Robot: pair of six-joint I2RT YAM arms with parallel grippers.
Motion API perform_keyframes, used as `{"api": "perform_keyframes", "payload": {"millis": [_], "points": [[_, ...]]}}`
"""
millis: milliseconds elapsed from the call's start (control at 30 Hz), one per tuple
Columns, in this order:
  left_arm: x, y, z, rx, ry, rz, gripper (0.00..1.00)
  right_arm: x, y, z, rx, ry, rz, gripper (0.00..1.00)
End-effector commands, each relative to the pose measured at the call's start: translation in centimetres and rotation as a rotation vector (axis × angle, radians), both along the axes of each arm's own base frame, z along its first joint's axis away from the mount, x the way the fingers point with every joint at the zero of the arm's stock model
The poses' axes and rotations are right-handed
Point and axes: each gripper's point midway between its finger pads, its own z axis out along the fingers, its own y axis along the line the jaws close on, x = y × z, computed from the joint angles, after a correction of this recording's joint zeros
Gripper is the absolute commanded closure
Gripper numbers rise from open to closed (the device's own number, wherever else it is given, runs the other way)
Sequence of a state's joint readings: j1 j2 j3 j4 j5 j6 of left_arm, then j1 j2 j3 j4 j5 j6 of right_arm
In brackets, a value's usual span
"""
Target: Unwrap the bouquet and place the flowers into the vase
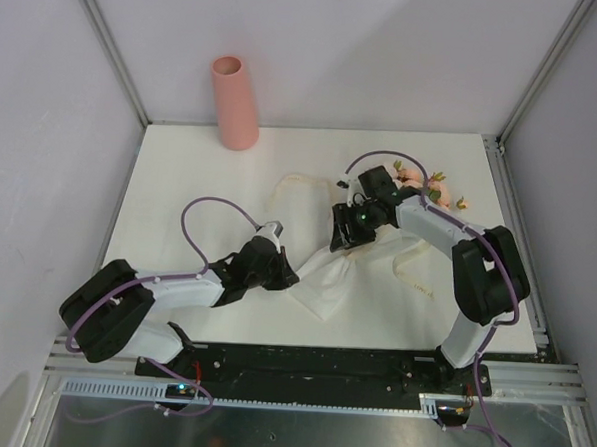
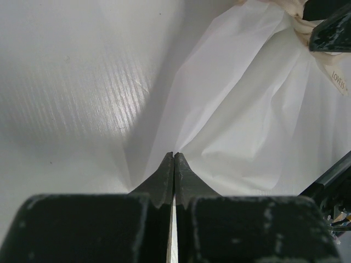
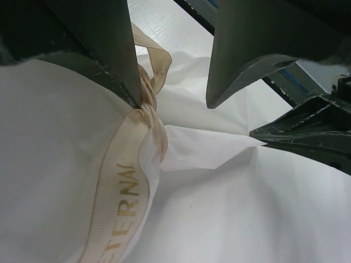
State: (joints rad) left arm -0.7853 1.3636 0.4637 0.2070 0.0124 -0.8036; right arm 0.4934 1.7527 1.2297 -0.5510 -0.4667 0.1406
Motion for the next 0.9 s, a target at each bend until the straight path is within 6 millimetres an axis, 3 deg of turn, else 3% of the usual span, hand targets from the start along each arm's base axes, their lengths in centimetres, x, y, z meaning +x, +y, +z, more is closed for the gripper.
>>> {"api": "perform_keyframes", "payload": {"millis": [0,200,500,867], "points": [[0.4,-0.8,1.6,-0.037,-0.046,-0.019,1.0,0.1,-0.2,-0.4,-0.051,-0.021,0.017,0.44],[0.3,-0.8,1.4,-0.034,-0.038,-0.018,1.0,0.2,0.1,-0.8,-0.061,-0.031,0.022,0.43],[0.2,-0.6,1.1,-0.029,-0.033,-0.013,1.0,1.7,-0.4,2.4,-0.059,-0.139,-0.064,0.42],[0.2,-0.6,1.0,-0.027,-0.028,-0.013,1.0,0.5,0.3,-0.5,-0.059,-0.036,-0.01,0.42]]}}
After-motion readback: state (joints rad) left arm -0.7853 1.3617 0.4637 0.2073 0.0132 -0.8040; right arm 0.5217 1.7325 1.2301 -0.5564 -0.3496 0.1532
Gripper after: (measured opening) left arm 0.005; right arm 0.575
